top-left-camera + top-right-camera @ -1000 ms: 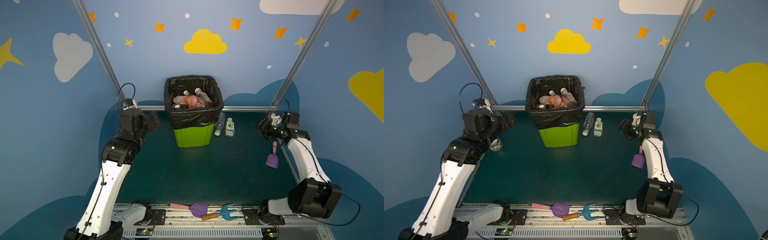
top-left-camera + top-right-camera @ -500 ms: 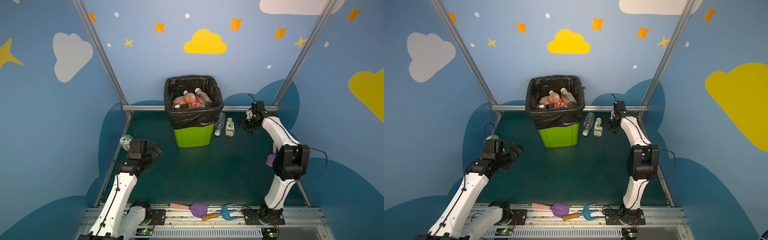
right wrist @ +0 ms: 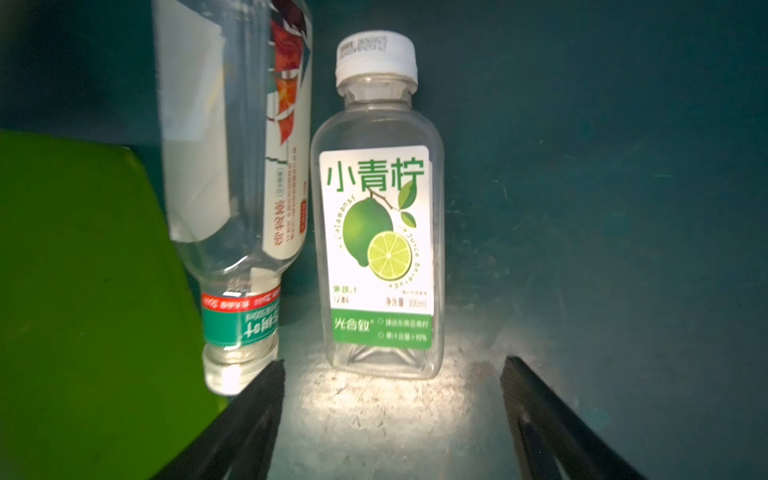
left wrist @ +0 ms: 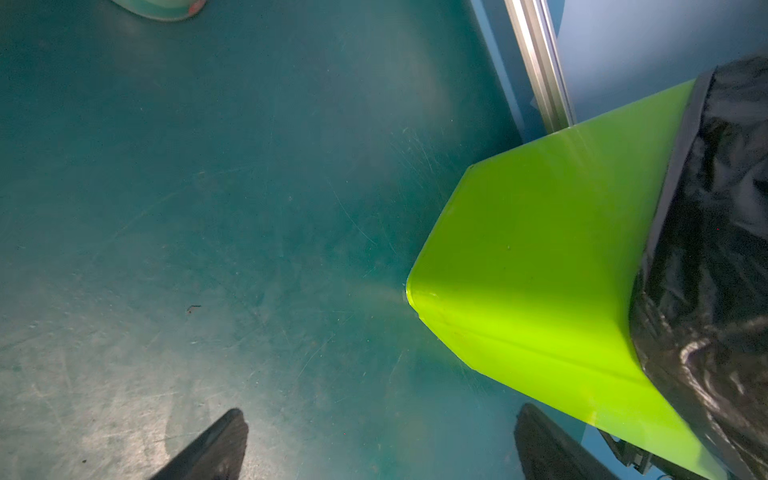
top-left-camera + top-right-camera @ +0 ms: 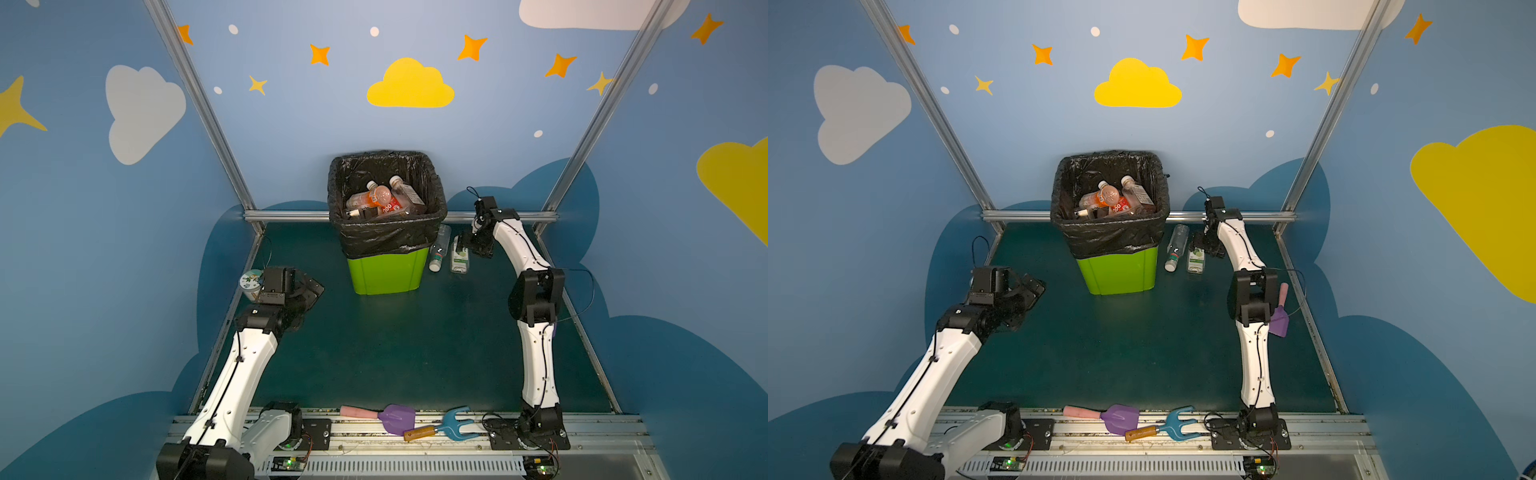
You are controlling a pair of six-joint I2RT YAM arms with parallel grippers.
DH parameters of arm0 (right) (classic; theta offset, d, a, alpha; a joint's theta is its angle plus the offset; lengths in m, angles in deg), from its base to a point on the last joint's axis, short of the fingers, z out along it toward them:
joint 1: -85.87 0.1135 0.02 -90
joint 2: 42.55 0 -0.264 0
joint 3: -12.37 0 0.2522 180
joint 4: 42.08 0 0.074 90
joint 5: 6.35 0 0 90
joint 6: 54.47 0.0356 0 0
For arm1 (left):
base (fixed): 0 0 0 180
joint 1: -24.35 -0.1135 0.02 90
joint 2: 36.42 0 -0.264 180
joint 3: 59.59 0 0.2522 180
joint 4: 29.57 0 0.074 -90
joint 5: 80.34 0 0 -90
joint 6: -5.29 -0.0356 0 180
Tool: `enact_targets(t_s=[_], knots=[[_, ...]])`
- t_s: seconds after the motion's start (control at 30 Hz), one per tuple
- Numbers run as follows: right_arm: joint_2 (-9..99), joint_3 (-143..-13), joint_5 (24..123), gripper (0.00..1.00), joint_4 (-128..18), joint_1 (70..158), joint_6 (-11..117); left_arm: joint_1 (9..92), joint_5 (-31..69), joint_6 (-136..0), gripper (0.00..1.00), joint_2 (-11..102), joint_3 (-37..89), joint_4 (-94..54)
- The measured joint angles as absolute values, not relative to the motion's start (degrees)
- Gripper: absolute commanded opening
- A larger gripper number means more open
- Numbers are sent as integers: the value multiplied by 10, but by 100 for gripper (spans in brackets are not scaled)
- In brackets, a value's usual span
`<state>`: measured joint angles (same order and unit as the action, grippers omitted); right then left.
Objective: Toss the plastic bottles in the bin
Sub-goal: 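Lower the right gripper around the lime-print bottle and close it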
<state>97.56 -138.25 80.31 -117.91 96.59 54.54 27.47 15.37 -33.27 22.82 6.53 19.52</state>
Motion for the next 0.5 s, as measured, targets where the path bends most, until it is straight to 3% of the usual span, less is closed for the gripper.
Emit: enact_targets(t_s=[0.5], knots=[[1044,-1412,812,81,-1197,985,535,270,134,-320,100,218,63,186]])
